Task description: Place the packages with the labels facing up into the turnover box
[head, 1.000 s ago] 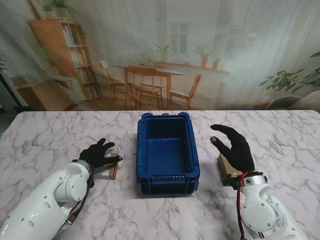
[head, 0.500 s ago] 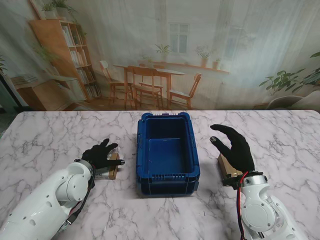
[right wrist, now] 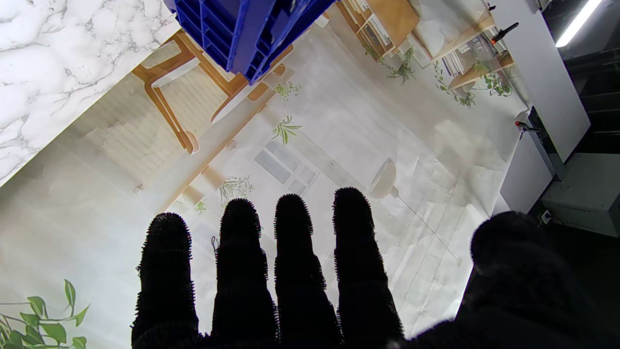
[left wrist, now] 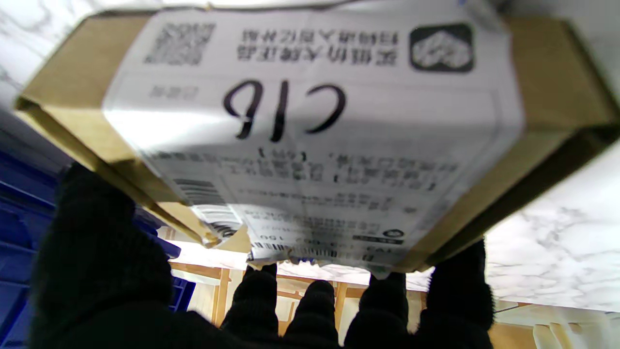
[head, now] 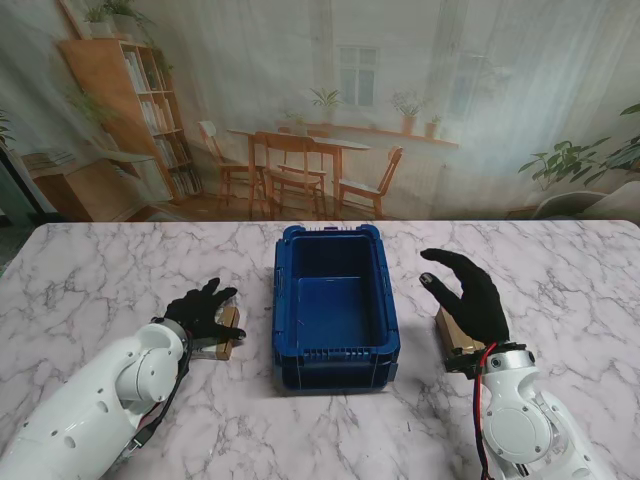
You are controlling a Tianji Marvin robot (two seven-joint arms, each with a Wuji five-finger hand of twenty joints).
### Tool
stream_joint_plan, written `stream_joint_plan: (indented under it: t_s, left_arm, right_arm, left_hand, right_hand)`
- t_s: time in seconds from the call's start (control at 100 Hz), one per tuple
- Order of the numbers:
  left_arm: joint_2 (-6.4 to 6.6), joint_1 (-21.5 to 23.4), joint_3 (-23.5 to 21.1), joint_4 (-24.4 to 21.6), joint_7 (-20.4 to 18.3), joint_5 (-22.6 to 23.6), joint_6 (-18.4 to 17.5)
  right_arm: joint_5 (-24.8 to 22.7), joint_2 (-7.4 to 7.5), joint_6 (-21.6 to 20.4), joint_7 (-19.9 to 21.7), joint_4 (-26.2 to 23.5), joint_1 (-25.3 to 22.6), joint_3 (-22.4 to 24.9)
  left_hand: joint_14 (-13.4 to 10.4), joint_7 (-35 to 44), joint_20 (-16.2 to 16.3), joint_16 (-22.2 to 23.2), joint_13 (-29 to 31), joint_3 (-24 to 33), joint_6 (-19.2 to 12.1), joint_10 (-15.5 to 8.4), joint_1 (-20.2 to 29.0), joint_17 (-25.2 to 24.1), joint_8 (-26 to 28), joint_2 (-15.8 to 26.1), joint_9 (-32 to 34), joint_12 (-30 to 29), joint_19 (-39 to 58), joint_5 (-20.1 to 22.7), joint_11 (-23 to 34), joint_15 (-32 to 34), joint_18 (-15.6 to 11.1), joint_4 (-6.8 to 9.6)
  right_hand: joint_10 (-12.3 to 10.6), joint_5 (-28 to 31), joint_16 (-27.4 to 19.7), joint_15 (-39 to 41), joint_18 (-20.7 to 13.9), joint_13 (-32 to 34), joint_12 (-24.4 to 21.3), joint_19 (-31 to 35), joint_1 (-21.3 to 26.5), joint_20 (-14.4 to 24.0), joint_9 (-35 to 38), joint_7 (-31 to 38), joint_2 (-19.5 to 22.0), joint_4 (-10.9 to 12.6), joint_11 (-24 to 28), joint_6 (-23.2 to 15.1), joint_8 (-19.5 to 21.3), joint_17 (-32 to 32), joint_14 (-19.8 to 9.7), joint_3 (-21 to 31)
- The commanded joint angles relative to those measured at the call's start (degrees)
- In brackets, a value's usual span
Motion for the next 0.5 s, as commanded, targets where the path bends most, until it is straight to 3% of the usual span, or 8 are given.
stream_joint_plan:
  t_s: [0.0, 0.12, 0.22, 0.35, 0.49]
  left_arm:
    - [0.07, -0.3, 0.4, 0.3, -0.8, 0.4, 0.3]
    - [0.17, -0.7, 1.0, 0.7, -0.8, 1.1, 0.5]
    - [0.3, -0.9, 1.2, 0.6, -1.5, 1.5, 0.7]
    - [0.35, -0.9, 1.4, 0.5, -1.9, 1.9, 1.6]
    - [0.34, -0.8, 1.4, 0.3, -1.9, 2.0, 2.2]
  right_arm:
    - [-0.1, -0.04, 0.2, 0.1, 0.1, -0.1, -0.1]
    - [-0.1, -0.01, 0.3, 0.2, 0.2, 0.0, -0.2]
    - [-0.1, 0.0, 0.3, 0.2, 0.2, 0.1, -0.2]
    - [-0.2, -0.01, 0.3, 0.1, 0.2, 0.1, -0.2]
    - [-0.2, -0.02, 0.3, 0.1, 0.2, 0.0, -0.2]
  left_hand:
    - [-0.1, -1.0, 0.4, 0.4, 0.7, 1.0, -1.1, 0.6, 1.1, 1.5, -1.5, -3.5, -2.2, -1.3, 1.6, -1.6, -1.2, 0.8, -1.1, 1.0]
    - [0.0, -1.1, 0.3, 0.5, 0.9, 1.5, -1.0, 0.9, 3.1, 2.4, -2.0, -5.3, -2.2, -1.3, 1.7, -1.8, -1.3, 1.1, -2.2, 1.14]
    - [0.0, -1.2, 0.3, 0.7, 1.1, 3.1, -1.2, 0.9, 7.5, 3.1, -2.4, -6.2, -2.3, -1.4, 1.9, -1.8, -1.3, 1.5, -3.0, 1.96]
    - [0.0, -0.9, 1.3, 0.8, -0.8, 4.9, -1.3, 1.2, 14.6, 5.1, -3.6, -5.6, -2.4, -2.6, 5.3, -1.4, -1.6, 1.5, -6.4, 5.34]
    - [-0.1, -0.4, 2.5, 1.1, -0.6, 7.6, -1.5, 1.6, 17.1, 6.1, -3.8, -5.0, -2.3, -2.6, 8.9, -0.8, -1.3, 2.1, -9.0, 8.58]
  right_hand:
    - [0.0, 1.0, 1.0, 0.0, 0.5, 0.5, 0.4, 0.0, 0.5, 0.7, -1.7, -0.5, -0.2, 1.0, 0.5, -0.7, 0.6, -0.6, 0.2, 0.4]
    - [0.0, 1.0, 1.0, 0.0, 0.6, 0.5, 0.4, 0.0, 0.5, 0.7, -1.7, -0.6, -0.2, 1.0, 0.5, -0.7, 0.6, -0.6, 0.2, 0.4]
    - [-0.1, 1.1, 1.0, 0.0, 0.6, 0.5, 0.4, -0.1, 0.4, 0.7, -1.7, -0.5, -0.2, 1.0, 0.5, -0.8, 0.6, -0.7, 0.2, 0.3]
    - [-0.1, 1.1, 1.0, 0.0, 0.7, 0.5, 0.4, -0.2, 0.5, 0.7, -1.7, -0.5, -0.2, 1.0, 0.5, -0.8, 0.6, -0.8, 0.1, 0.4]
    - [0.0, 1.0, 1.0, -0.1, 0.8, 0.5, 0.4, -0.2, 0.4, 0.6, -1.7, -0.6, -0.2, 1.0, 0.5, -0.8, 0.7, -0.8, 0.2, 0.3]
